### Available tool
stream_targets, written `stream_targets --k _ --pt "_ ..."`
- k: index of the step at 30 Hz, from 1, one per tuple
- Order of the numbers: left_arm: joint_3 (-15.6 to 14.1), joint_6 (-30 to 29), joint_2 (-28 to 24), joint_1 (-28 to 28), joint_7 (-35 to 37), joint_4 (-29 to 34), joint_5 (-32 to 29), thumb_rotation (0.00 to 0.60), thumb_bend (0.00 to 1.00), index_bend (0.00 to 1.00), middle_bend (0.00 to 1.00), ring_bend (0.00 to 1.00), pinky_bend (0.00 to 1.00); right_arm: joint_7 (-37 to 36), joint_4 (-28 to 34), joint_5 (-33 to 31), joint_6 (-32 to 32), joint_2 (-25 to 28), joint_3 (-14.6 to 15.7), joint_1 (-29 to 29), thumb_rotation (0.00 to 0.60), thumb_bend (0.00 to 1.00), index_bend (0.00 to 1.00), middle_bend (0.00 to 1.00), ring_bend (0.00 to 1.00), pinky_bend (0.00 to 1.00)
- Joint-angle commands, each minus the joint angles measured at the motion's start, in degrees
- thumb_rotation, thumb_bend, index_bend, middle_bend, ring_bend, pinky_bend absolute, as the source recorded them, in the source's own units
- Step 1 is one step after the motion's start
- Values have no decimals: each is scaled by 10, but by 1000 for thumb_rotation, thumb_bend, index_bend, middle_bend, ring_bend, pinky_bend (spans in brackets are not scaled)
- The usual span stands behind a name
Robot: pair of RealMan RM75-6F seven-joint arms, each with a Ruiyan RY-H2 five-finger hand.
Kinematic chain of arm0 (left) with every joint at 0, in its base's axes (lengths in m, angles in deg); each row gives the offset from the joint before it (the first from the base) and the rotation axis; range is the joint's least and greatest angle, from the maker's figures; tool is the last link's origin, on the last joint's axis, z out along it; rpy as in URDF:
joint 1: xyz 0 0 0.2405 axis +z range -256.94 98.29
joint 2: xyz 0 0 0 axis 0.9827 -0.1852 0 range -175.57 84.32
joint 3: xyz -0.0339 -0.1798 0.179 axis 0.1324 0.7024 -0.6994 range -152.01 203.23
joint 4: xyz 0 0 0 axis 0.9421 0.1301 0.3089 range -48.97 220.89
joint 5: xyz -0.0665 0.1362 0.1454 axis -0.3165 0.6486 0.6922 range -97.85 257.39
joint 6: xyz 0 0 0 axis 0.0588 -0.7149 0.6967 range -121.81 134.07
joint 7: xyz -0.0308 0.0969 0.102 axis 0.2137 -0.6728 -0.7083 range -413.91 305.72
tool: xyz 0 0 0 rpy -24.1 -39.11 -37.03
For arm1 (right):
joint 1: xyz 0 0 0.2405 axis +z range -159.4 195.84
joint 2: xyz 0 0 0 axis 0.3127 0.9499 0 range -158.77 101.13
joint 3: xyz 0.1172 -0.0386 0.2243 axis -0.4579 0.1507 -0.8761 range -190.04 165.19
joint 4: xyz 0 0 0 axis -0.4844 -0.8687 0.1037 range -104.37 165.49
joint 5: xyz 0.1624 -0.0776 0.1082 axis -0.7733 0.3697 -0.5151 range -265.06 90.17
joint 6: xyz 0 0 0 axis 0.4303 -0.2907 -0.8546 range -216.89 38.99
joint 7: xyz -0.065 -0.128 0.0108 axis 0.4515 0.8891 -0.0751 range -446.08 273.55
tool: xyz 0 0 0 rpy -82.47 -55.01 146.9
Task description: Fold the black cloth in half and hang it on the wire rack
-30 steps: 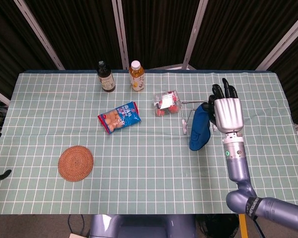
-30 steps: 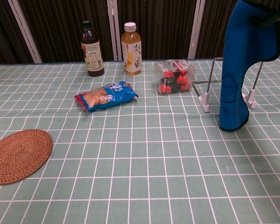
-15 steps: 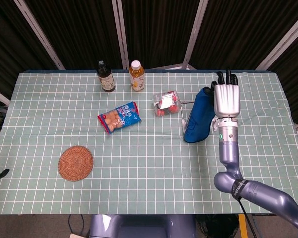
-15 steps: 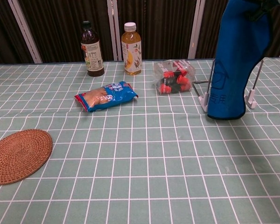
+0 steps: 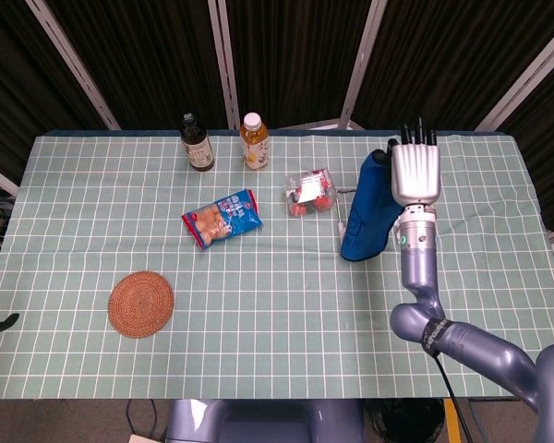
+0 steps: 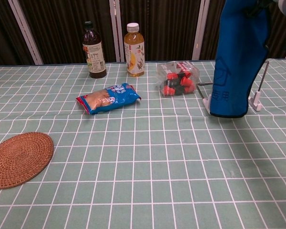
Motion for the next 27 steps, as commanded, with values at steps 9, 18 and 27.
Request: stream_targets --k 9,18,27 --pt "3 9 3 -5 -3 -7 -13 600 0 0 0 0 0 -44 -82 22 -105 5 24 31 600 475 741 191 0 135" --pt "3 20 12 -11 -13 -15 -26 600 0 0 0 0 0 -135 -197 93 -159 -23 51 63 600 443 742 191 0 67" --pt "3 29 18 -16 -17 -24 -32 600 0 0 0 0 0 -218 -271 130 -216 -39 65 87 600 400 741 191 0 0"
